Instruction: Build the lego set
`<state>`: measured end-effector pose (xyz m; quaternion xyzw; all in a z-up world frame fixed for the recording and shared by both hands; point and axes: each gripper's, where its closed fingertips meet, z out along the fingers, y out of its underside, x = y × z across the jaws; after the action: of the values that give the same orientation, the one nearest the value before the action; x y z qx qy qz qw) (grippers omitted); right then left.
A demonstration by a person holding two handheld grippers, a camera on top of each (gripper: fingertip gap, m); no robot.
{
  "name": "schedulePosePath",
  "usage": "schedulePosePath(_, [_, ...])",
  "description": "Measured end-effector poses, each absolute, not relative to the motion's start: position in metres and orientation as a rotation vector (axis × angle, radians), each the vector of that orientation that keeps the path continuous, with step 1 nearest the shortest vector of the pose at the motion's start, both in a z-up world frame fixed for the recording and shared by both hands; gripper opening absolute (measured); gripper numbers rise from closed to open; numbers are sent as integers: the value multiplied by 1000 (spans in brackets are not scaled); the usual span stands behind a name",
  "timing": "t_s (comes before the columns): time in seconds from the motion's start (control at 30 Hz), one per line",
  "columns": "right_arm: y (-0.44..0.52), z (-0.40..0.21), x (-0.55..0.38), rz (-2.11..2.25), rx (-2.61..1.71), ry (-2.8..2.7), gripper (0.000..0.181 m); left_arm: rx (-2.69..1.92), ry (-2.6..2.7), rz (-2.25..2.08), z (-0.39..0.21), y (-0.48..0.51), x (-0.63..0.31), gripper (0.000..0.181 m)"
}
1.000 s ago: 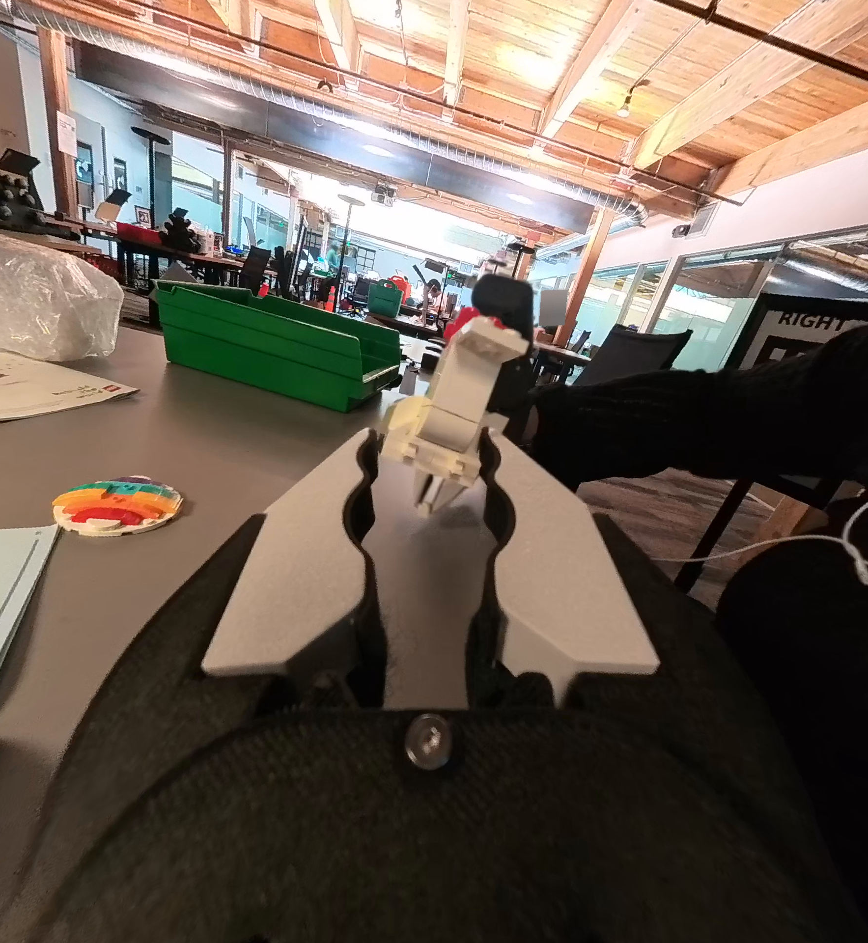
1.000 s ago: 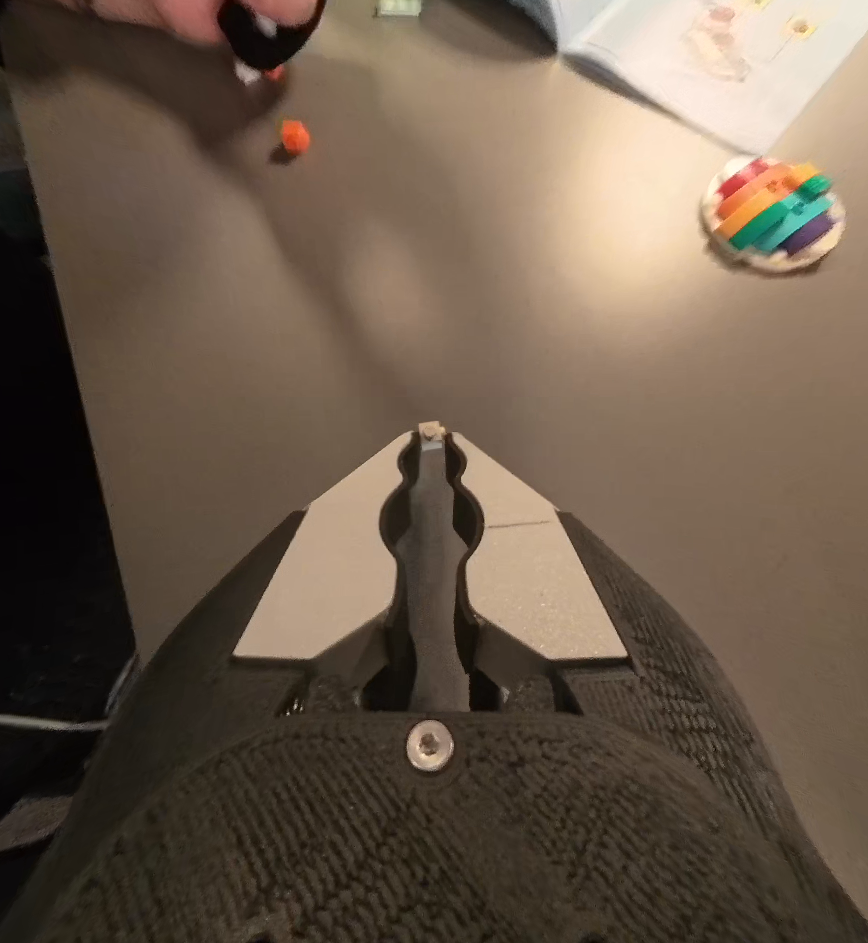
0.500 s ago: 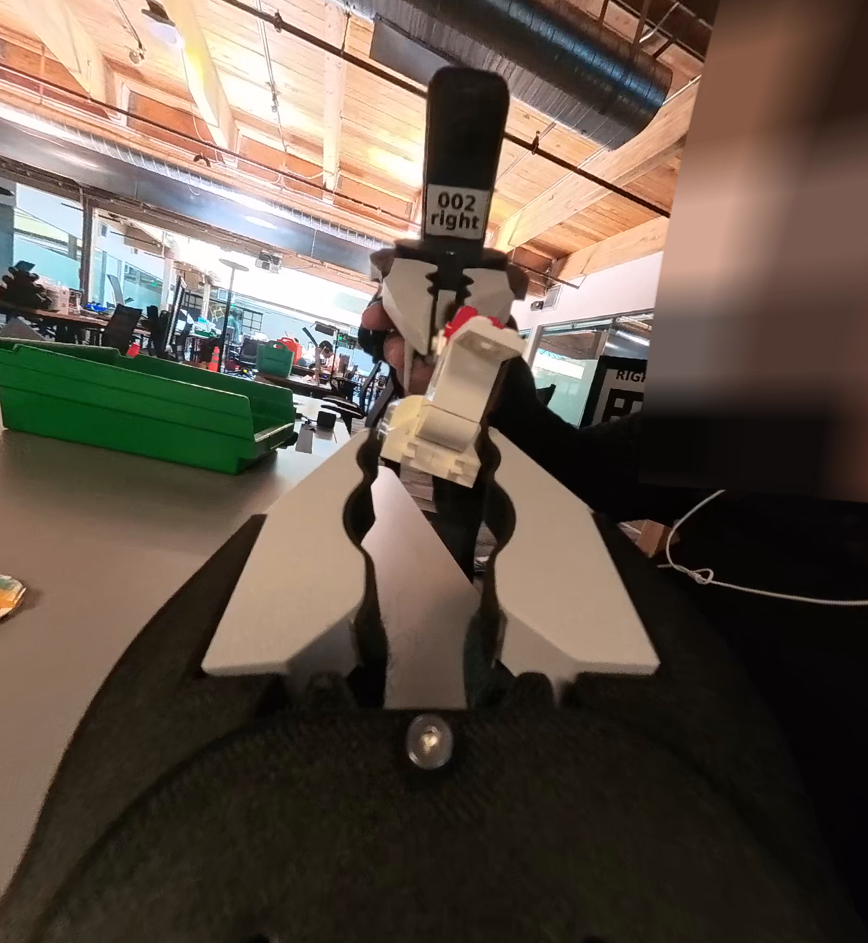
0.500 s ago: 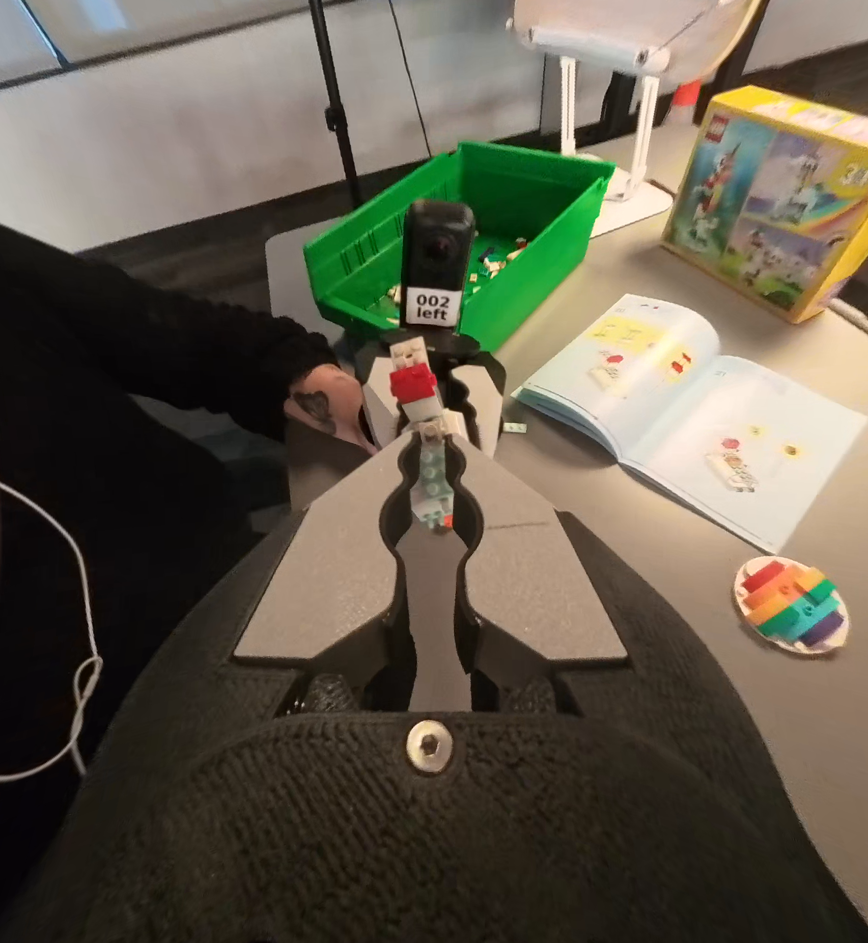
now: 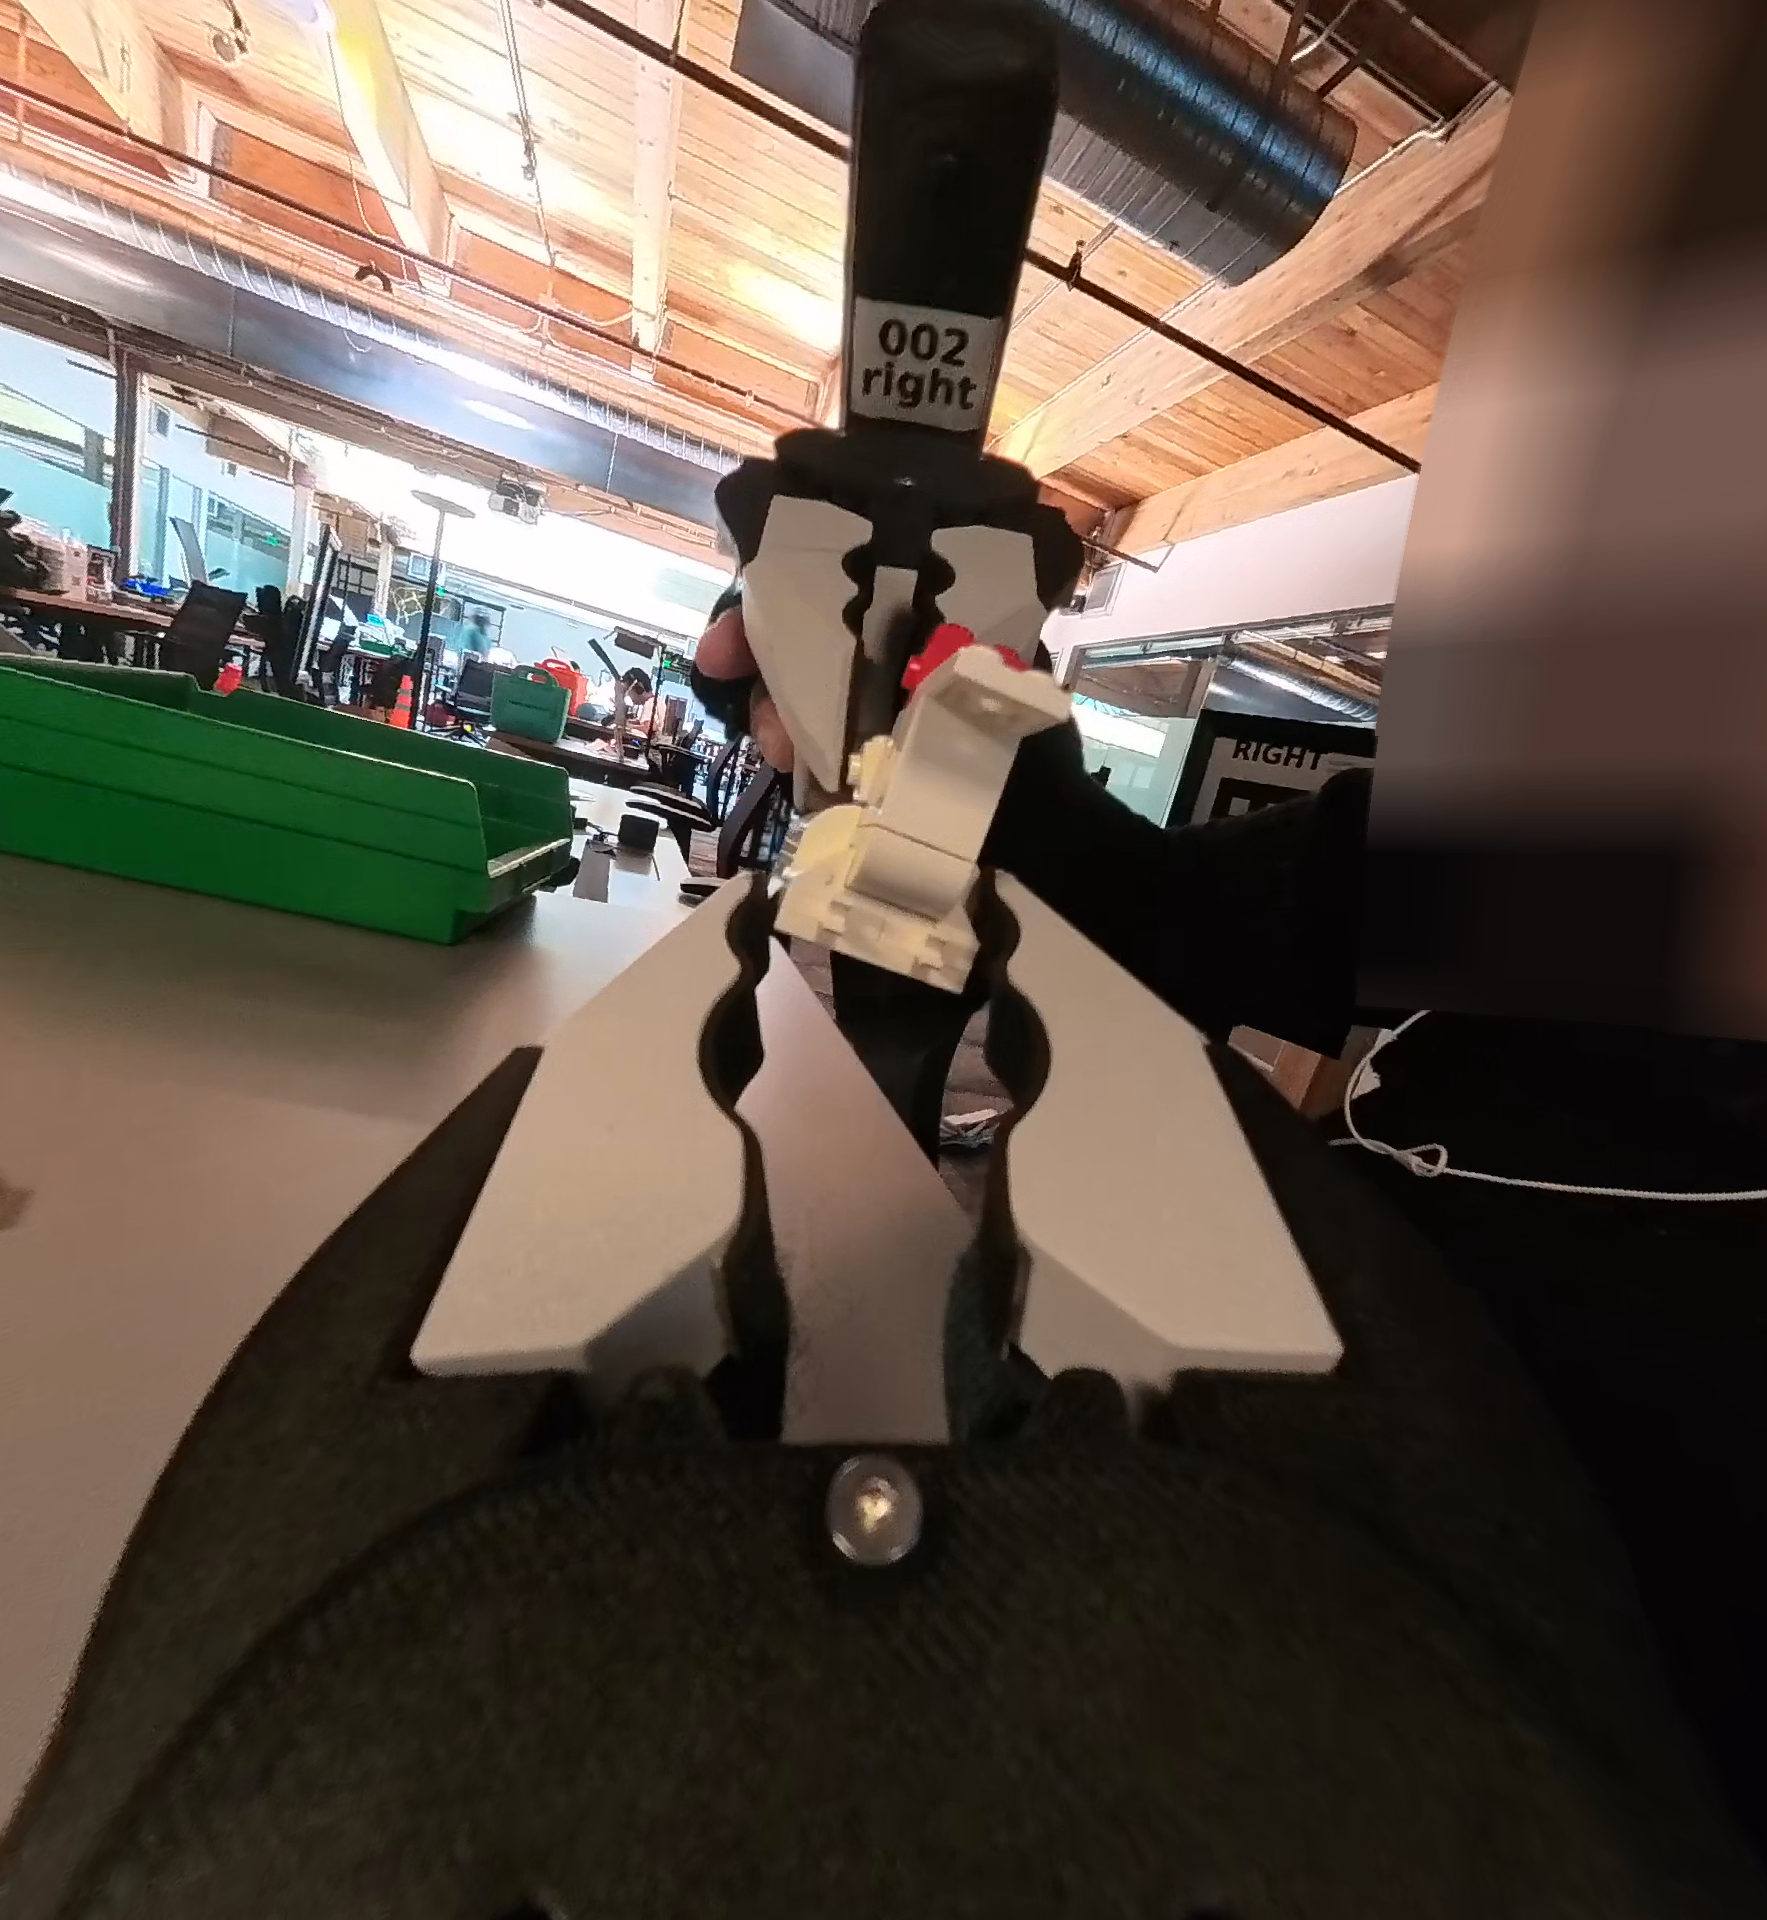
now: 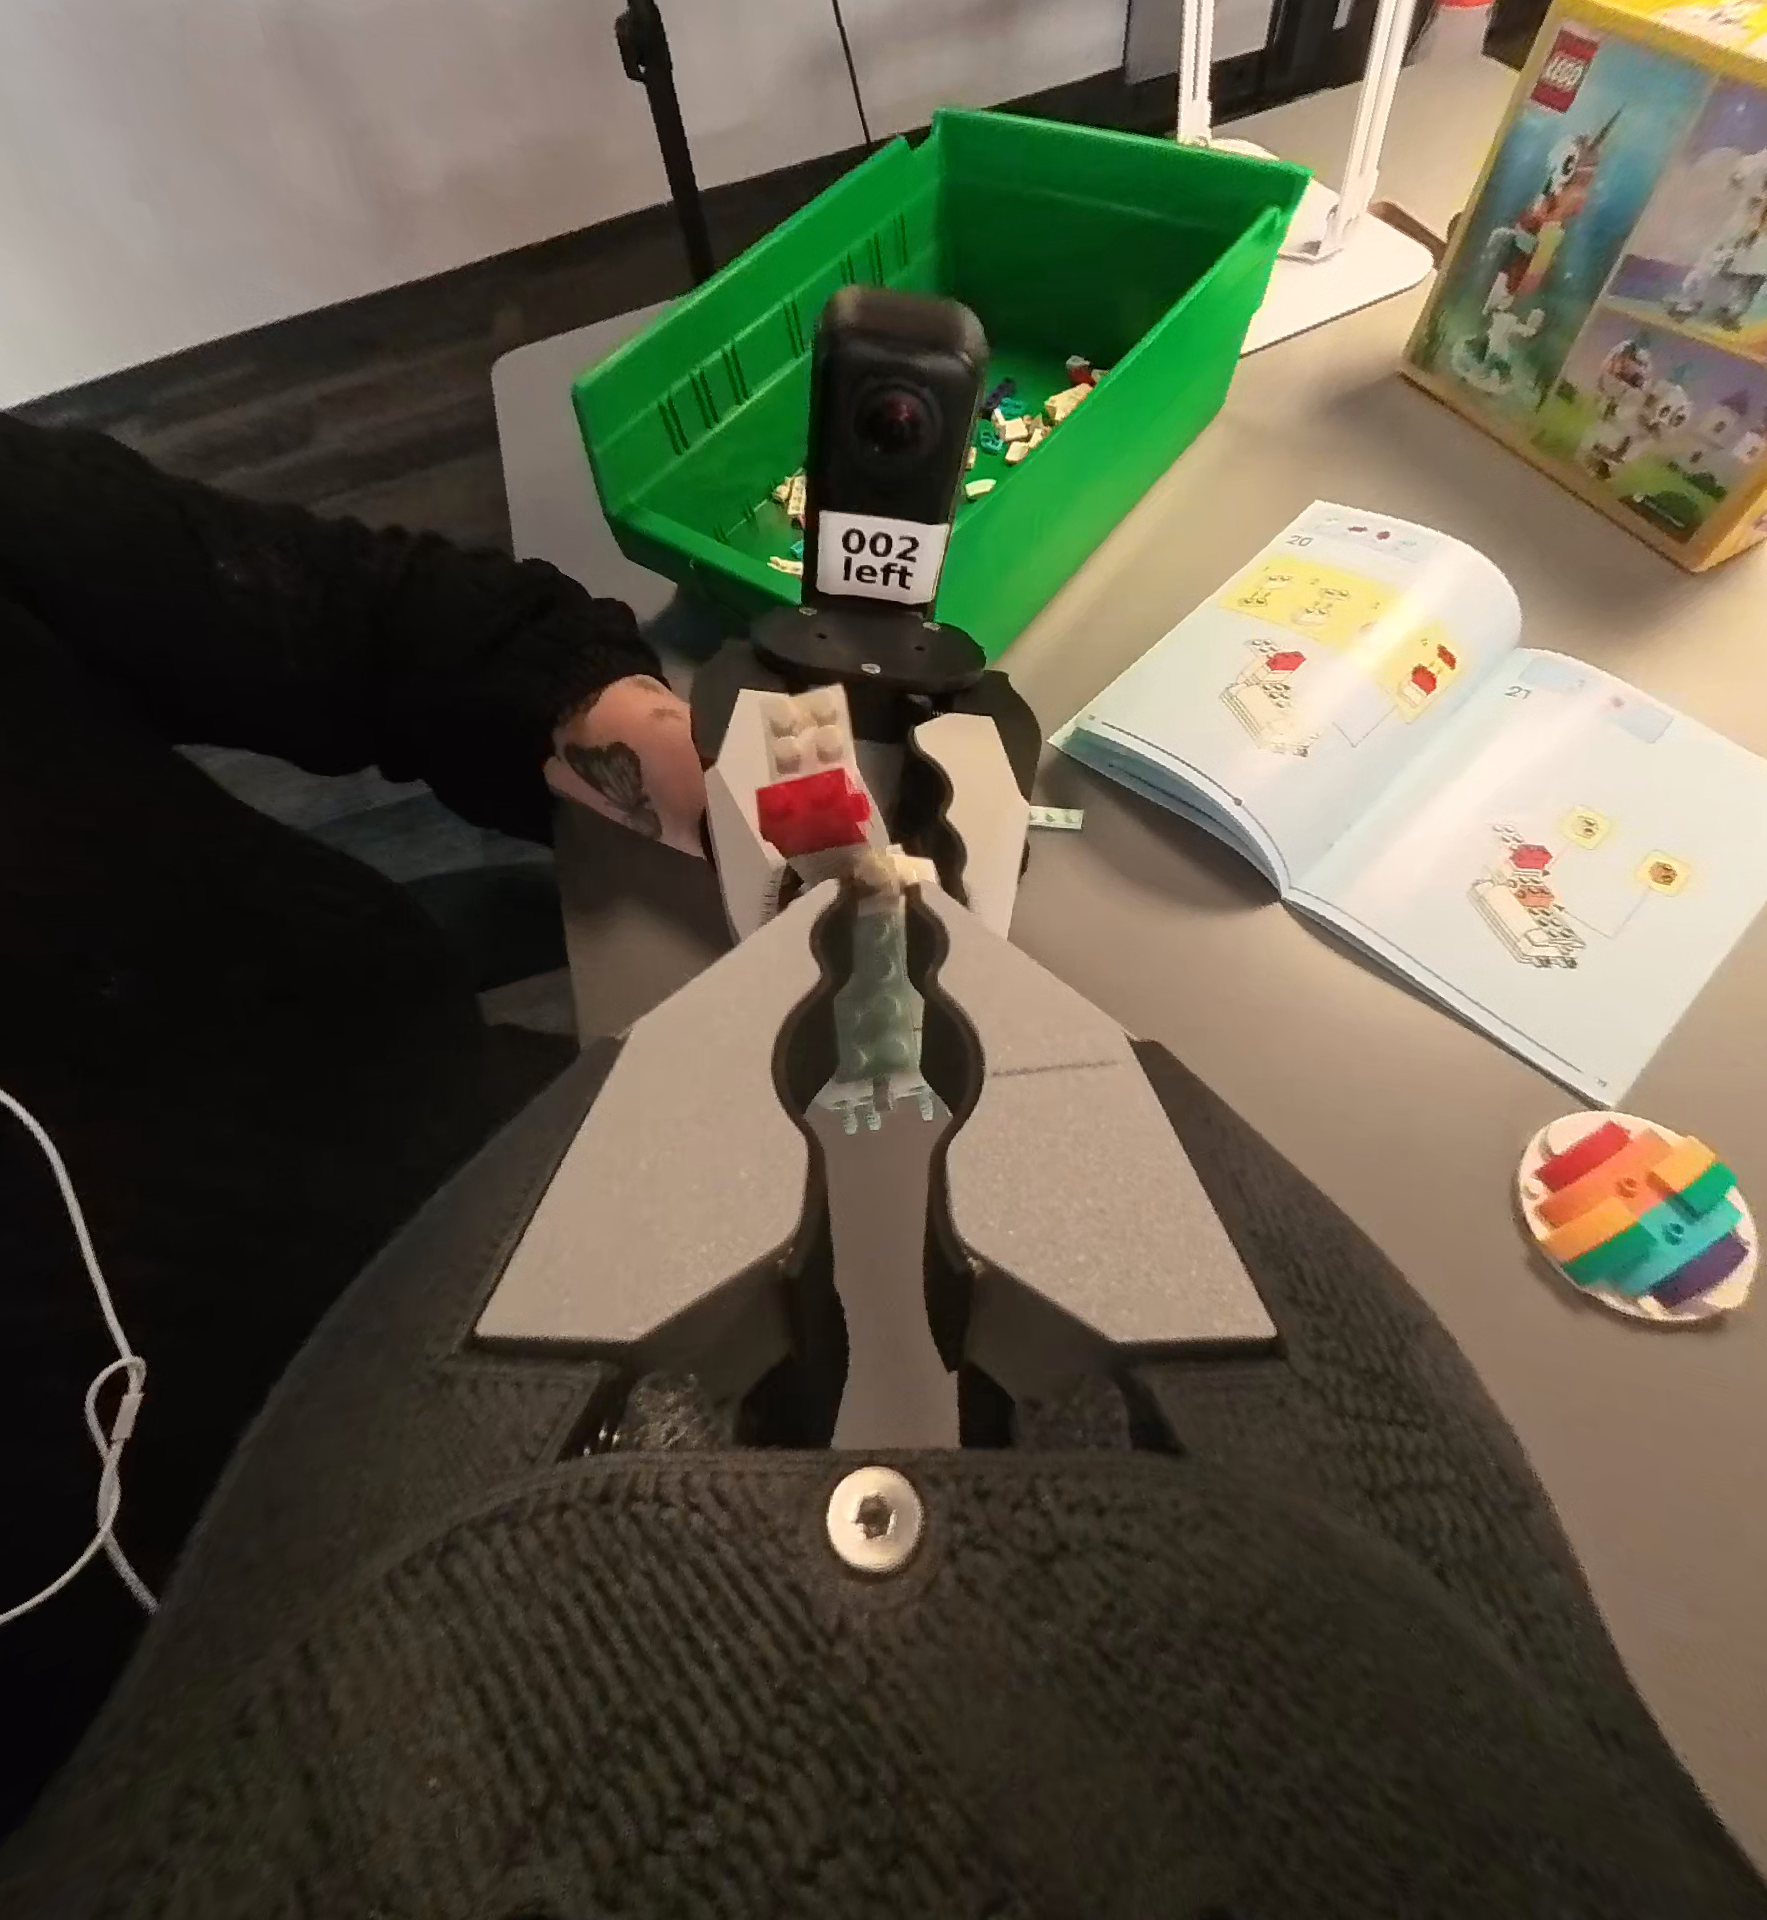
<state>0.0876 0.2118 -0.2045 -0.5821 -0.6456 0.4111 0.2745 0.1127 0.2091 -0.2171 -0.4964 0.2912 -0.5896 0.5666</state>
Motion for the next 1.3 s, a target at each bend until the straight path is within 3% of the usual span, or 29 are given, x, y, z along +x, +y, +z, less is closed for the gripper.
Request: schedulePosePath(1.3, [210,-207,87,926,-1537,-1815,11,-1172,700,-1377,-219,209,114,38])
